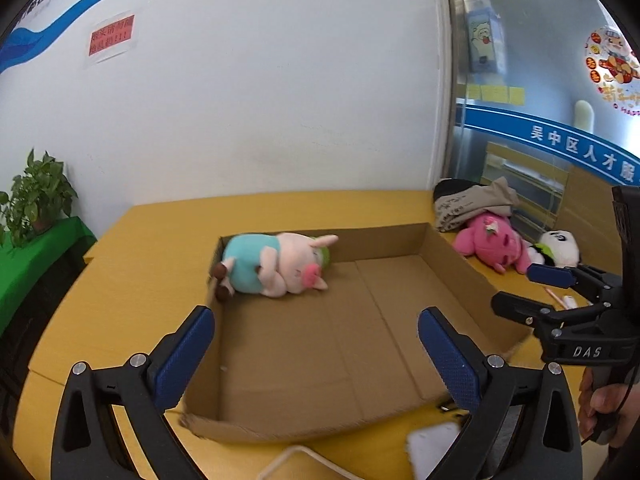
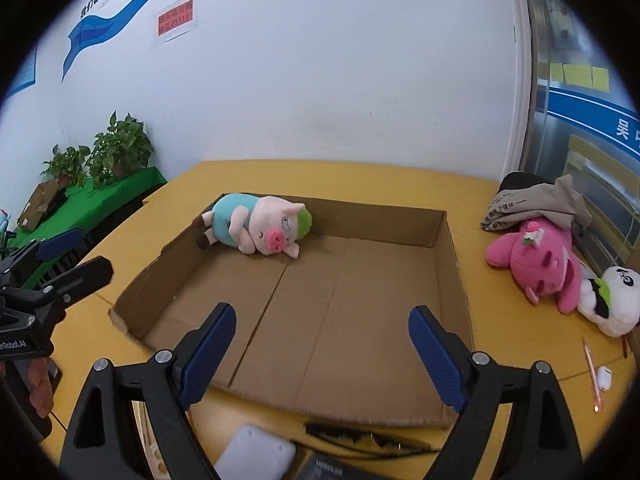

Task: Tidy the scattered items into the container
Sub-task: 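Move the right tool back toward the black UGREEN box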

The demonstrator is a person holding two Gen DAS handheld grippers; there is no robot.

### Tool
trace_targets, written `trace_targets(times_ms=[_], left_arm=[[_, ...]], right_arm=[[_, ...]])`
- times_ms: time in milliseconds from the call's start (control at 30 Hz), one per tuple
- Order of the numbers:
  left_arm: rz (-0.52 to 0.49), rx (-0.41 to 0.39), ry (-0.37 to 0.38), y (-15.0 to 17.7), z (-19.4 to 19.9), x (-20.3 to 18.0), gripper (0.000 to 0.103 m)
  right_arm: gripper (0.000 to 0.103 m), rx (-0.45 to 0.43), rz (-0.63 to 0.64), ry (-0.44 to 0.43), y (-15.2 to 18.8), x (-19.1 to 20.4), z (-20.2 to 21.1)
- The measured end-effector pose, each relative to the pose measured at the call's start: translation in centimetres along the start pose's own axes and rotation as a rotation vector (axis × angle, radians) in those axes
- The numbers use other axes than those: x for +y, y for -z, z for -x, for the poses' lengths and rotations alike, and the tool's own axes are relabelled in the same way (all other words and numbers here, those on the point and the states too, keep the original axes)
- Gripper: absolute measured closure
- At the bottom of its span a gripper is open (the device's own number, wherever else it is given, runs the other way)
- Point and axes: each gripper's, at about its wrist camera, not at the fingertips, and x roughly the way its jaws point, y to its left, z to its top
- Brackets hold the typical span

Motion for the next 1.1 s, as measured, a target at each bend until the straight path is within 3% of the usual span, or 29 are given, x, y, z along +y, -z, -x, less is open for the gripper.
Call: trace_targets(times_ms=[200,433,1100], left_arm=[[0.015,0.011,0.035,0.8,2.2,-2.7,0.0],[0.017,0.019,0.025,1.1,3.7,-3.7,0.0],[0.013,0.051,0.074,1.8,2.0,-5.4,0.0]], right_arm=[[0.015,-0.006,0.017,-0.002,1.8,0.2,2.6],[0.015,-0.04,0.011,0.004,2.2,0.0,4.8],[0.015,-0.009,-0.003,-0.014,3.1,-1.1,3.4]])
